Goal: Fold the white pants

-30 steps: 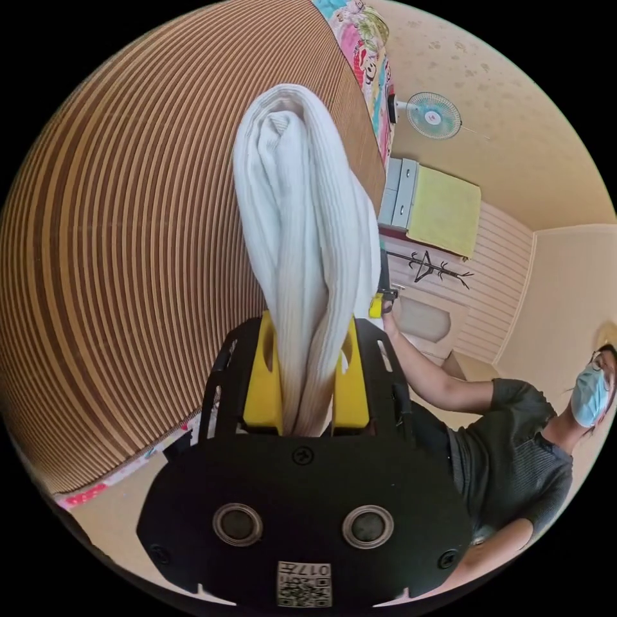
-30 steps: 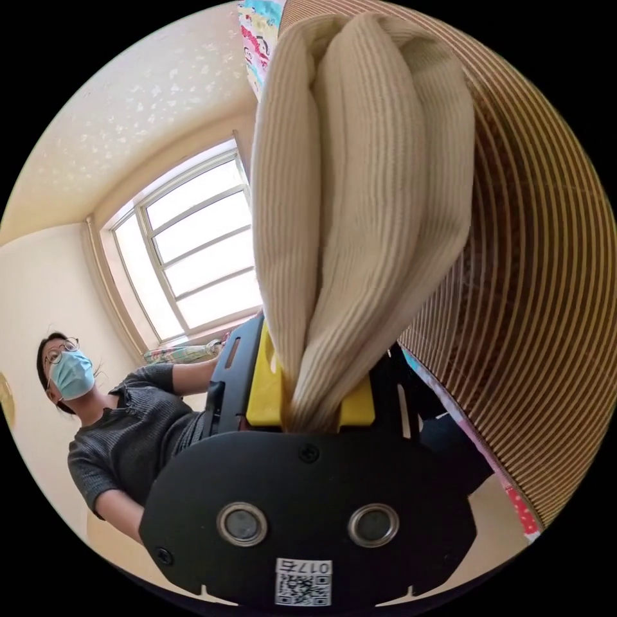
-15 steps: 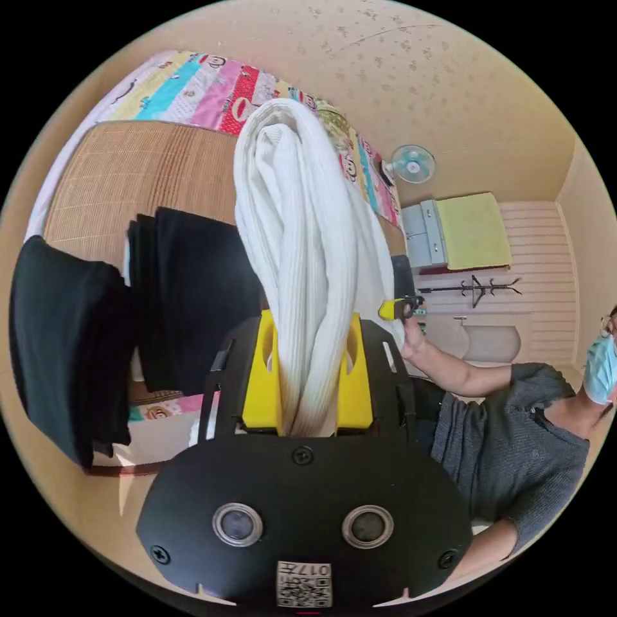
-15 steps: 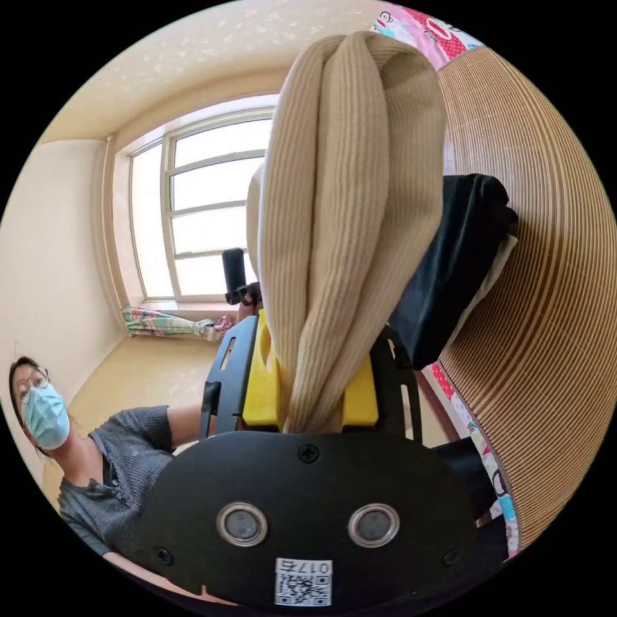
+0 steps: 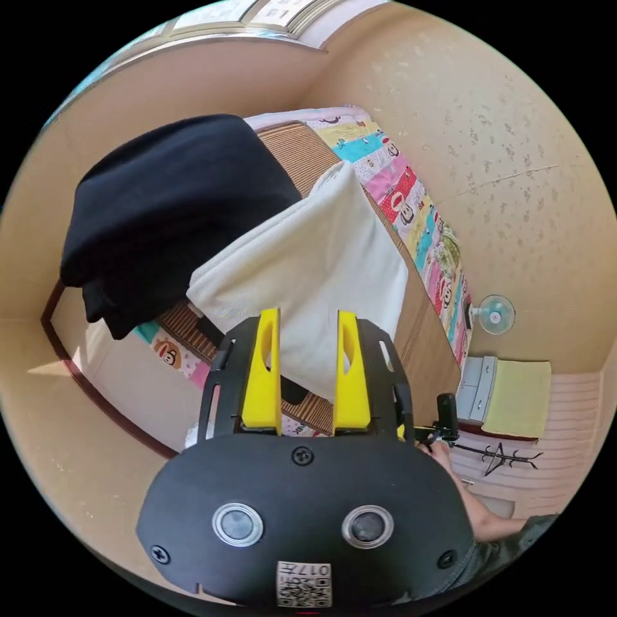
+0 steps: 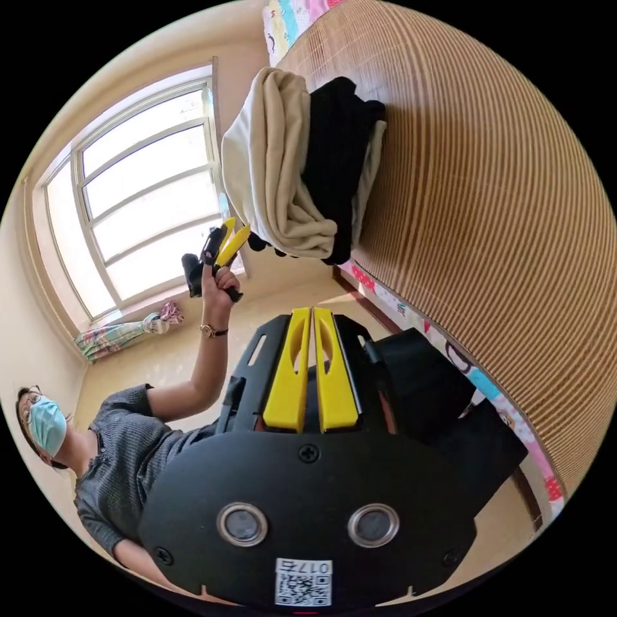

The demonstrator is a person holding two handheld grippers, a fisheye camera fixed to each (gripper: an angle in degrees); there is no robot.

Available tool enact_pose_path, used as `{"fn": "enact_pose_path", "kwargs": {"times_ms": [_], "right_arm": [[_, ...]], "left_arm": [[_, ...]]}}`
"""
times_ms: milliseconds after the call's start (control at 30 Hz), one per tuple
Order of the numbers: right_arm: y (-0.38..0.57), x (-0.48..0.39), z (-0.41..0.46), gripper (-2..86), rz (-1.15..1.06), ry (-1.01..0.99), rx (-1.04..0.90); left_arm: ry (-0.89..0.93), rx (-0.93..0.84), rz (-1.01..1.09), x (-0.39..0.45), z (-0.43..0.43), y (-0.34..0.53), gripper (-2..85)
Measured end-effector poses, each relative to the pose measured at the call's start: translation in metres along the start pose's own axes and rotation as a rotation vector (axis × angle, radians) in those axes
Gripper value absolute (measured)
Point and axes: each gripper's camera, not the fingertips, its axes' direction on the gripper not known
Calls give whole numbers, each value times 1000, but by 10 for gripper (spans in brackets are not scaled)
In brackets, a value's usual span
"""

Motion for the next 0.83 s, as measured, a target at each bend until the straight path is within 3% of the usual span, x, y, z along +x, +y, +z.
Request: {"fn": "enact_pose_path", "kwargs": {"times_ms": [100,167,267,400,533,733,833], "right_arm": [[61,42,-38,13,165,0,125],[97,59,-59,10,220,-27,223],[152,77,-85,6,290,-60,380],[207,90,-103,4,308,-119,549],[245,105,-115,6,310,-157,665],[301,141,-142,18,296,-206,887],[327,160,-160,29,342,-105,926]], "left_arm": [[-102,3,-29,-14,42,13,104],[-203,-10,-118,-38,74,12,41],[-180,-35,-198,-49,95,9,5],[-204,50,-78,-15,97,32,-4],[27,187,262,47,108,89,-7],[266,-59,372,145,216,142,-6],[304,-163,488,216,274,173,-9]]}}
